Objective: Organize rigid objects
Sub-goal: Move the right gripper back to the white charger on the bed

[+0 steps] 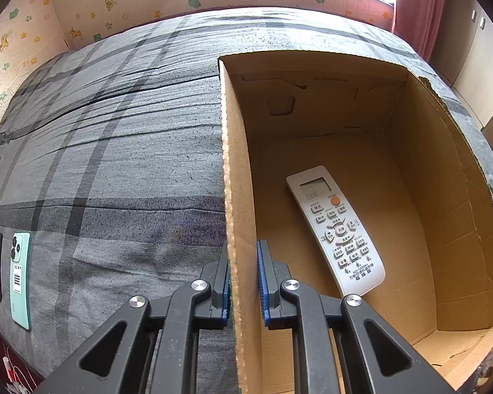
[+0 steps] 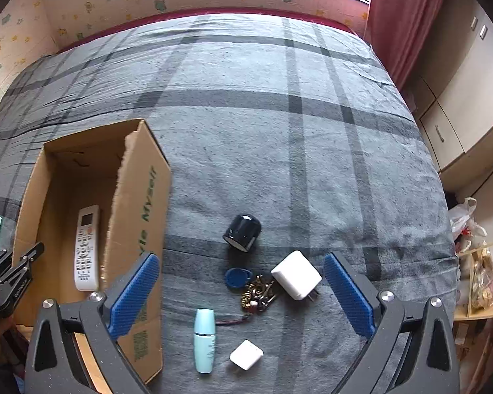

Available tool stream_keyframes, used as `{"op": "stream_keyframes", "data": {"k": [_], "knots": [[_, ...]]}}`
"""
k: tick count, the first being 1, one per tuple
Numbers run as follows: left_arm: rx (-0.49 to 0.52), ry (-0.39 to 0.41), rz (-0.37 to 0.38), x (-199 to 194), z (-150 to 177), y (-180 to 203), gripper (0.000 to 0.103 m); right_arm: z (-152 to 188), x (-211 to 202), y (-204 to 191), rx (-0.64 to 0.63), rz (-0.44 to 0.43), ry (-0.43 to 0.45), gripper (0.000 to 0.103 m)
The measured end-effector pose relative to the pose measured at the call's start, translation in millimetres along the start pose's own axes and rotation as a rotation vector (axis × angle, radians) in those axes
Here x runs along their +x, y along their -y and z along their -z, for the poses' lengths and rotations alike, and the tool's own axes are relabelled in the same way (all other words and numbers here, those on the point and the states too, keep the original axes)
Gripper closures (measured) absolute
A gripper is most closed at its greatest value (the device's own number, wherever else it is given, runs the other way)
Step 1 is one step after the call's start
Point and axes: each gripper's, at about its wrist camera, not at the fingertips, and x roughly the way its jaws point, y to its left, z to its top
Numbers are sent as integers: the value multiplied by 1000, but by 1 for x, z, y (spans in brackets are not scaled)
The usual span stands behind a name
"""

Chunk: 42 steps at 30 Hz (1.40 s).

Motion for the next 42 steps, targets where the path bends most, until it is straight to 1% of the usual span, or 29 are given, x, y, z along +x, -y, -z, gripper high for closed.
{"op": "stream_keyframes", "data": {"k": [4,12,23,28,31,33,35,36,38,40,42], "knots": [[-2,1,2,-1,0,0,88,6,16,24,36,28,-25,1],[6,-1,-7,0,-1,3,88,20,54,57,123,16,-88,1],[7,-3,-13,0,-1,3,88,31,102,69,139,16,-168,1],[7,-3,-13,0,-1,3,88,32,114,71,137,14,-183,1],[8,-3,-13,0,-1,3,88,31,118,69,130,12,-187,3],[7,-3,-13,0,-1,3,88,30,119,68,130,6,-191,6],[8,-3,-13,0,-1,3,88,30,122,65,128,-4,-199,17],[8,-2,-15,0,0,3,88,30,123,64,126,-8,-205,20],[8,-2,-15,0,0,3,88,32,127,60,117,-4,-228,38],[6,-2,-14,0,0,3,88,34,129,58,118,-10,-234,44],[7,-2,-15,0,0,3,88,34,128,58,122,-8,-227,45]]}}
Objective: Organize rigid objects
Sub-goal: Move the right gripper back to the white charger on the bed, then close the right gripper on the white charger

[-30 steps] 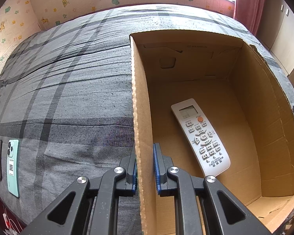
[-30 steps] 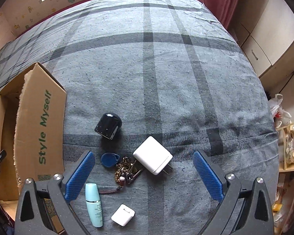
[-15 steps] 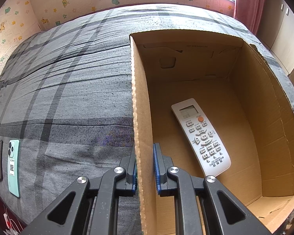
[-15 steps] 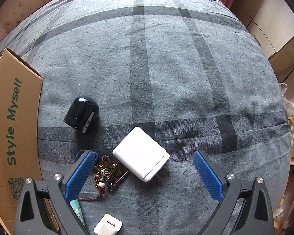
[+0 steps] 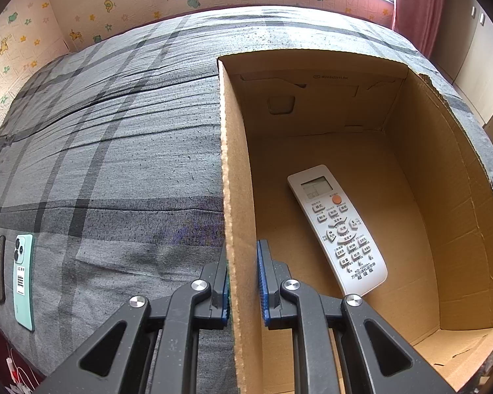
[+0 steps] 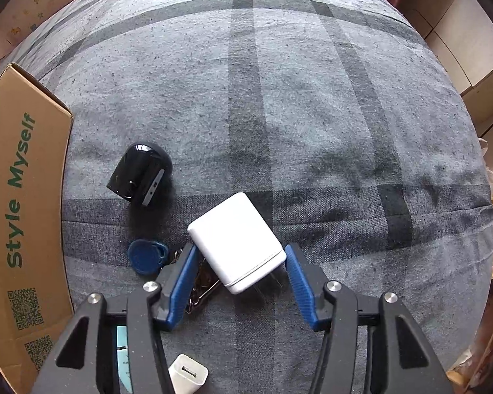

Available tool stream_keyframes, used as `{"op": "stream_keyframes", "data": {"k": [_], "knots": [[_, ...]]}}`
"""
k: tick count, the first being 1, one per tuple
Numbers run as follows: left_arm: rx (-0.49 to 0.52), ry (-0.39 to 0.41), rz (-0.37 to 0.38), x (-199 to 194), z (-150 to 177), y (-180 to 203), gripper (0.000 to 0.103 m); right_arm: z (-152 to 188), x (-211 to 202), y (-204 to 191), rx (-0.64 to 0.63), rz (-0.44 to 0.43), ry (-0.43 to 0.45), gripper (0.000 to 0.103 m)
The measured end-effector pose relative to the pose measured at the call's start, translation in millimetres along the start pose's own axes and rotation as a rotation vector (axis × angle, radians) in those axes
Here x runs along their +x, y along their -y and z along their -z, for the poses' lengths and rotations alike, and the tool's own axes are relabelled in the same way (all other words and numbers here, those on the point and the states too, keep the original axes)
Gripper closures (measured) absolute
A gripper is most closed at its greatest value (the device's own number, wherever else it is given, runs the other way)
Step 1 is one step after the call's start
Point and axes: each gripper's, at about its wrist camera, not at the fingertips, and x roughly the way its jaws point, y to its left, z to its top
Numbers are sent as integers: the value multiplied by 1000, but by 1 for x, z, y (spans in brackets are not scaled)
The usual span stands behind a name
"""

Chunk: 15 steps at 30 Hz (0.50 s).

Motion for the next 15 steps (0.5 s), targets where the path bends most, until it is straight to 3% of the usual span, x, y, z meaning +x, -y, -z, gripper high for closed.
{"op": "stream_keyframes", "data": {"k": [15], "knots": [[3,-1,-5,-1,-1,0,88,7,-7,6,6,27,19,52]]}}
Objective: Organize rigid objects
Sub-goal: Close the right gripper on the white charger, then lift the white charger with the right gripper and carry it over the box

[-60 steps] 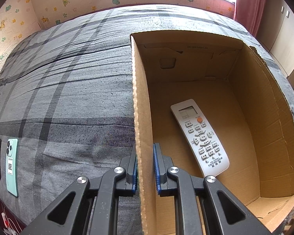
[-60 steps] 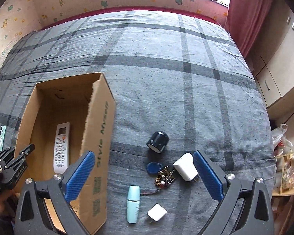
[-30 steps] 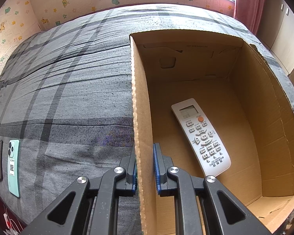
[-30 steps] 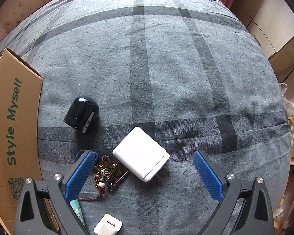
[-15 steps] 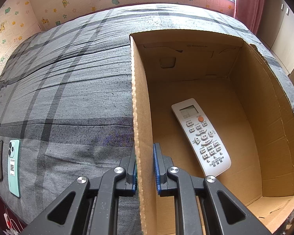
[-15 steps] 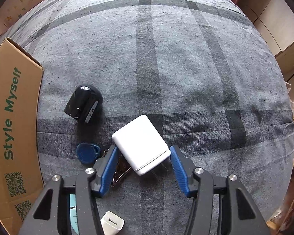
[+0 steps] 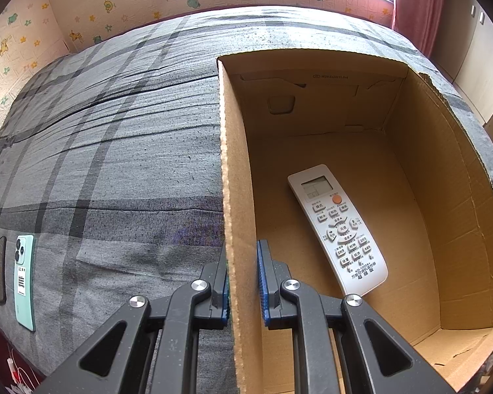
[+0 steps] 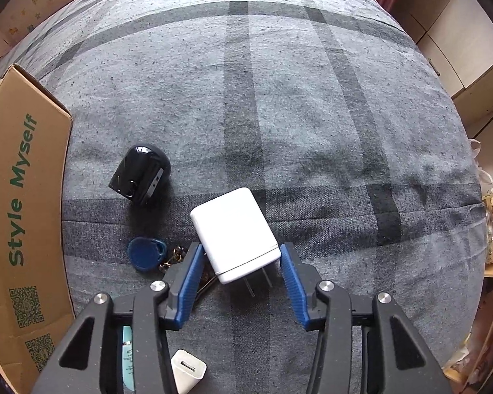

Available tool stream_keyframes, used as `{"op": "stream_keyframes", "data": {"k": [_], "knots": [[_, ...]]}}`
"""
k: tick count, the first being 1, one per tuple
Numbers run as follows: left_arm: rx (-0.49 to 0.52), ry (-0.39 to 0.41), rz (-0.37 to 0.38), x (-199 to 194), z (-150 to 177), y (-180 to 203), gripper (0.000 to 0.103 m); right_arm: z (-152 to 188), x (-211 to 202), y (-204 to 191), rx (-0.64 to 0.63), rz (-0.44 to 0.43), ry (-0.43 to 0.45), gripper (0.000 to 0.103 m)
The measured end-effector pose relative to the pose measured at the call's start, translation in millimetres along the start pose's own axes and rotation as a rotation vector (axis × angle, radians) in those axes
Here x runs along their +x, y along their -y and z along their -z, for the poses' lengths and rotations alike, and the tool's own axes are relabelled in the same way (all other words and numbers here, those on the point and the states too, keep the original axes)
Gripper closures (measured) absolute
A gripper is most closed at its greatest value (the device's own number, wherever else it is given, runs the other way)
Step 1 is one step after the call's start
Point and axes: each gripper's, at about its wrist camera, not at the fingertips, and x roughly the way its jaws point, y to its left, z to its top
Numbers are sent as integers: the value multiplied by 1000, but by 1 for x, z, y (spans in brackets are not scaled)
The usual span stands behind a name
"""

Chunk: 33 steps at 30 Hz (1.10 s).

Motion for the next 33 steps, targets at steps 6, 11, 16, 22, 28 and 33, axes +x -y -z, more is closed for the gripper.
{"op": "stream_keyframes", "data": {"k": [6,11,16,22,28,33], "knots": [[3,-1,-3,0,0,0,88,1,-13,0,-7,3,22,52],[4,-2,-3,-1,0,0,88,3,-25,-1,-3,2,38,53],[5,-3,-5,-1,0,1,88,3,-44,-5,-9,6,64,53],[4,-4,-4,-1,-1,1,88,-6,-63,-10,-28,15,94,53],[3,-4,-3,-1,-2,1,88,-12,-86,-25,-57,9,125,53],[1,-5,-1,-1,-2,1,88,-16,-108,-45,-92,-9,156,53]]}}
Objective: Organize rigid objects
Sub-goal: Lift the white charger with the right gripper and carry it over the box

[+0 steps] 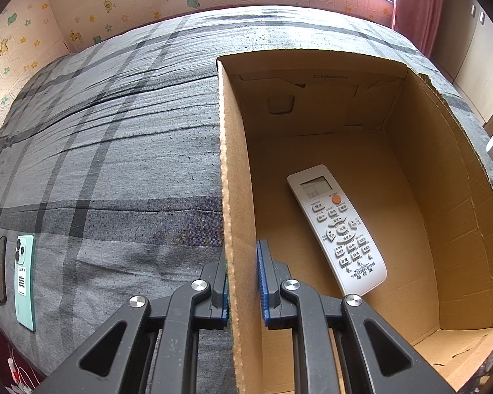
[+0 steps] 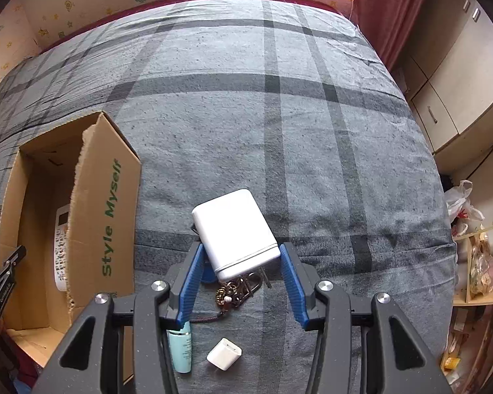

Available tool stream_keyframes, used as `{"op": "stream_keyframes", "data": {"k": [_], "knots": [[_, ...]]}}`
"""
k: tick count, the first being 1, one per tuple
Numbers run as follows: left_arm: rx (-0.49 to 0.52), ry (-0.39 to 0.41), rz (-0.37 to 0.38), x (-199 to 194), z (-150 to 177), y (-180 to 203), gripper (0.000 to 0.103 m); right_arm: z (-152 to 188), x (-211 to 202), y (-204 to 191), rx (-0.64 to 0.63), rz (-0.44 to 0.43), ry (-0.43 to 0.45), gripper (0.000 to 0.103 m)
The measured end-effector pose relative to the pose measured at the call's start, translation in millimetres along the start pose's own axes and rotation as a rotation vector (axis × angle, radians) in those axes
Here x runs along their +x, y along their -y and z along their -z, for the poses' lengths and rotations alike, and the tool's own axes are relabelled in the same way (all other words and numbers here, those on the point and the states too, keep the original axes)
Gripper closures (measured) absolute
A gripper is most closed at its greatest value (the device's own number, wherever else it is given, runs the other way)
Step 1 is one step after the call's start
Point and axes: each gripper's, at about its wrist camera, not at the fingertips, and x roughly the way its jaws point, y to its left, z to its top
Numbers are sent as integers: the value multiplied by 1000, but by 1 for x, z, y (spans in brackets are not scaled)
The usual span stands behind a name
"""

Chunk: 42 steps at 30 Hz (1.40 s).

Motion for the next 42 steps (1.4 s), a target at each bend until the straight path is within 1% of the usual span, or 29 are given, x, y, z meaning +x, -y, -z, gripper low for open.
{"op": "stream_keyframes", "data": {"k": [11,24,32,42], "knots": [[-4,0,8,2,0,-2,88,-13,-38,-49,-78,-49,62,53],[-6,0,14,3,0,-3,89,-17,-46,-118,-188,-111,71,53],[-10,-2,20,3,0,-4,88,-20,-31,-158,-236,-133,44,53],[-9,-2,20,3,0,-3,88,-28,8,-195,-264,-125,-19,53]]}}
